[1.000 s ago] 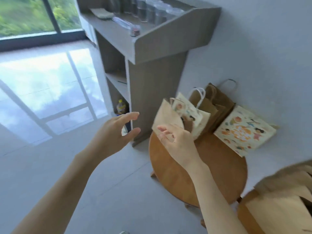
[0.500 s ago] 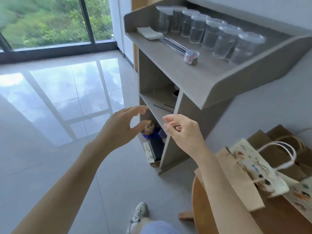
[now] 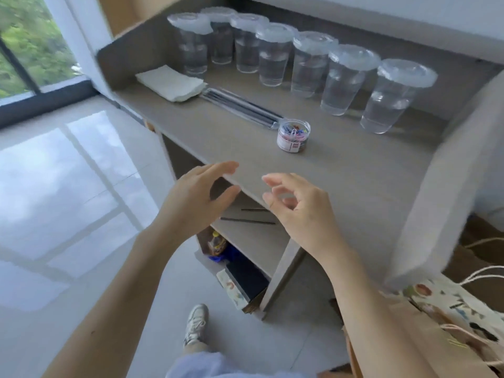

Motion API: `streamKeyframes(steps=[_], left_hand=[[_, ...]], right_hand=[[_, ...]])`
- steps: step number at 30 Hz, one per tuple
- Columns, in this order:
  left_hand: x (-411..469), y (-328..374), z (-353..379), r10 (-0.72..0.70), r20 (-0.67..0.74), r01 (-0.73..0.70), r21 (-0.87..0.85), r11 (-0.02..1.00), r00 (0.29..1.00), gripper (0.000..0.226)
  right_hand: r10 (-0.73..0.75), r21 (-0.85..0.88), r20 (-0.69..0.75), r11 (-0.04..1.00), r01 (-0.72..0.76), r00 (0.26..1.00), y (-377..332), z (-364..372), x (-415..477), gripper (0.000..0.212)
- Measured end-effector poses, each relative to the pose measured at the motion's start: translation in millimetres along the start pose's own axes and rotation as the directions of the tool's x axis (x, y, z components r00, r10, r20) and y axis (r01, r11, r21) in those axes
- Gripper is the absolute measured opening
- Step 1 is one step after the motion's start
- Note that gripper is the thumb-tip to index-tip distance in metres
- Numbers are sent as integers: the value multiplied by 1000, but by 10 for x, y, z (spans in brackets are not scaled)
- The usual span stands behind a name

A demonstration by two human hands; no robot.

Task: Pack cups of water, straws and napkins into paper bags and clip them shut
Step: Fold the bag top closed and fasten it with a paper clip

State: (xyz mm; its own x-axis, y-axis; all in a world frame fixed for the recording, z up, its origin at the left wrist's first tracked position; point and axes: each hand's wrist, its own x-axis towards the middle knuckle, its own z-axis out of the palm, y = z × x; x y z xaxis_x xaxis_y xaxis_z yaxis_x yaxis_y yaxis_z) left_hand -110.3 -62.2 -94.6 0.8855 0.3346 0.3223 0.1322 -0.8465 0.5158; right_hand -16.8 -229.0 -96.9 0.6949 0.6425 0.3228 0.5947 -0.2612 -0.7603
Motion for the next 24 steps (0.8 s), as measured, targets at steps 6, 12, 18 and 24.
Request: streamKeyframes(steps=[6,12,18,24], left_hand=[[1175,-555,148,341,83,-343,6,939,936,50],[1898,-586,295,553,134,-547,-80,833,822,49],[2127,-579,486,634,169,-622,-121,773,755,48],[2192,-588,503,641,171,-631,-117,767,748,48]], right_hand=[[34,-210,-333,972,-109,942,175,188,672,26],[154,-275,-553,894,-354,819,198,137,1073,19],[296,-328,-546,786,-525,784,259,65,1316,11],[441,-451,-376,681,-576,815,233,-24,1477,17]])
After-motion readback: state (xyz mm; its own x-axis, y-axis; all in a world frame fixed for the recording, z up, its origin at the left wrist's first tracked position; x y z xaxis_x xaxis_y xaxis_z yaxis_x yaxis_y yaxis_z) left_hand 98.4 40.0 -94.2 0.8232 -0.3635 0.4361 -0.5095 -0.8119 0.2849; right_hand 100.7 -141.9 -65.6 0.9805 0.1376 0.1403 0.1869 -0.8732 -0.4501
